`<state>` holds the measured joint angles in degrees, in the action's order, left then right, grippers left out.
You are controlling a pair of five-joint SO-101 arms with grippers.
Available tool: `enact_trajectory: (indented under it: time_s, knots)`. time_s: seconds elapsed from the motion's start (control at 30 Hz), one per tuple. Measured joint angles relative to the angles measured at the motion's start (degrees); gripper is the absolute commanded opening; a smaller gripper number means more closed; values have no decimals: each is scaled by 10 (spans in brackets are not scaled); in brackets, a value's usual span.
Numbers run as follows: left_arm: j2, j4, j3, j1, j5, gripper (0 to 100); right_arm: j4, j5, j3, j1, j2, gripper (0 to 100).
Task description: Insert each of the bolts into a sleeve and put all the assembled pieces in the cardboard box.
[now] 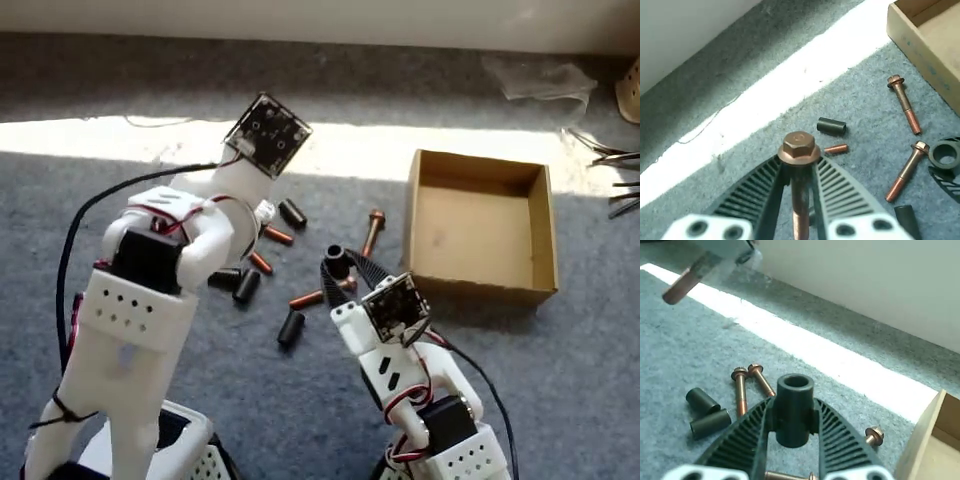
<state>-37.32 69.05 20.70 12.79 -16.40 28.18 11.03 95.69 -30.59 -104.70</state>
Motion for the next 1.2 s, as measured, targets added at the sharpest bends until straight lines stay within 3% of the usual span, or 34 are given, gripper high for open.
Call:
enact_trajectory:
  time_s: [0.27, 0.43, 0.6, 0.77, 0.9, 1.07, 1.2]
  knots:
    - [-91, -44, 55, -3, 99, 10, -50, -11, 0, -44, 0, 4]
    - [-127, -110, 120, -3, 119, 10, -51, -11, 0, -85, 0, 4]
    - [-186, -183, 192, -3, 173, 10, -36, -23, 0, -85, 0, 4]
    - [-253, -245, 254, -4, 213, 10, -35, -94, 0, -85, 0, 4]
    - [-297, -282, 296, -3, 227, 10, -35, -98, 0, -78, 0, 4]
    - [-353, -331, 353, -3, 328, 13, -35, -98, 0, -76, 0, 4]
    - [-394, -376, 397, -4, 360, 13, -35, -98, 0, -76, 0, 4]
